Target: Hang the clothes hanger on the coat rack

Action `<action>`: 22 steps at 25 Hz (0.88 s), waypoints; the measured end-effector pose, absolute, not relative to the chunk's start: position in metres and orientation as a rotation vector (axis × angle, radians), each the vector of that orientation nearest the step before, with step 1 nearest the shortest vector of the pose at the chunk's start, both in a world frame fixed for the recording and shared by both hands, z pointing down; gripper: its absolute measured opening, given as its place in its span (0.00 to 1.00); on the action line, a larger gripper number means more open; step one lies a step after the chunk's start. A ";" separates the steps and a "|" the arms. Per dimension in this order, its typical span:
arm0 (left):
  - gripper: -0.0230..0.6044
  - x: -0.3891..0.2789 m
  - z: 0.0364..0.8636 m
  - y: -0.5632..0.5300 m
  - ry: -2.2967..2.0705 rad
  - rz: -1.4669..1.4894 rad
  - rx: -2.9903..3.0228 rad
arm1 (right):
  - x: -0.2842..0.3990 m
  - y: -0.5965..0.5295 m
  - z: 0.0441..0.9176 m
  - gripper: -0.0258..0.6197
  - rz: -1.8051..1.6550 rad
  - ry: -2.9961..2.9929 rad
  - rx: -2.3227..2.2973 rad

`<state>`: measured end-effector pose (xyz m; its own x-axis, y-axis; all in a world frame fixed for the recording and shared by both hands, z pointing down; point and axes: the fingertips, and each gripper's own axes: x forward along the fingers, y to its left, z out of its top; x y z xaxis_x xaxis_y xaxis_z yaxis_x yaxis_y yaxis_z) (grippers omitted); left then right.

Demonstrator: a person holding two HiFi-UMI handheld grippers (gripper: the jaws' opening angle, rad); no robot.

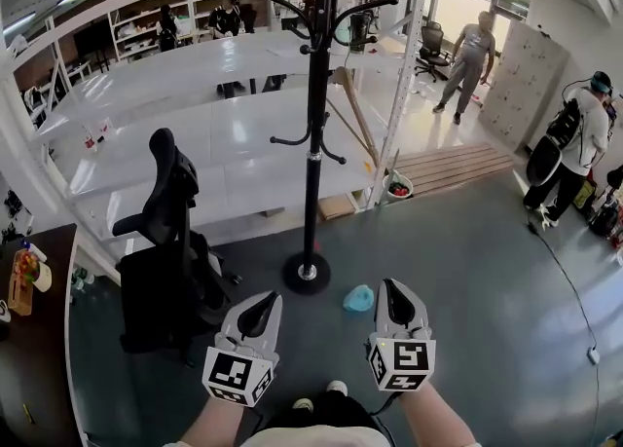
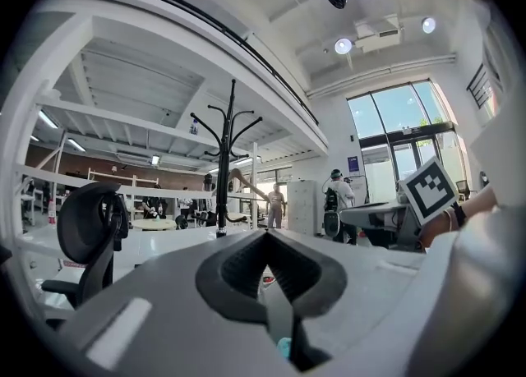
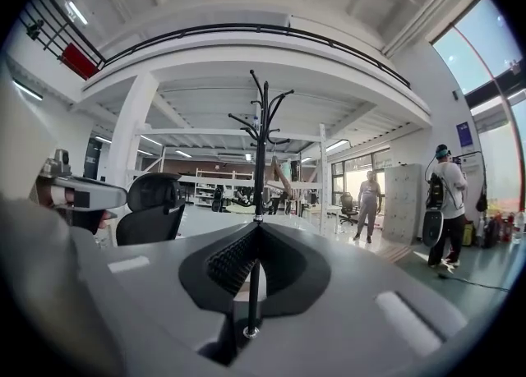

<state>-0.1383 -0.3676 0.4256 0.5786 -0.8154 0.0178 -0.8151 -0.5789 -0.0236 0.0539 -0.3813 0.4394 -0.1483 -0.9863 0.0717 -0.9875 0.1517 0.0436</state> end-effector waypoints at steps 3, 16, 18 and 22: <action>0.04 -0.130 0.425 -0.352 1.434 -0.031 -2.782 | 0.055 -0.360 0.445 0.08 0.040 -2.340 1.977; 0.04 -0.083 0.431 -0.238 1.534 -0.047 -2.732 | 0.086 -0.235 0.462 0.08 0.115 -2.428 1.864; 0.04 -0.077 0.433 -0.218 1.552 -0.059 -2.724 | 0.091 -0.217 0.463 0.08 0.109 -2.439 1.837; 0.04 -0.071 0.434 -0.185 1.592 -0.069 -2.701 | 0.096 -0.191 0.467 0.08 0.119 -2.458 1.799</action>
<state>-0.0712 -0.1853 0.4337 0.4833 -0.8747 0.0349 -0.8745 -0.4843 -0.0272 0.0963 -0.1908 0.4666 -0.3005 -0.9460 0.1212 -0.9533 0.3018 -0.0079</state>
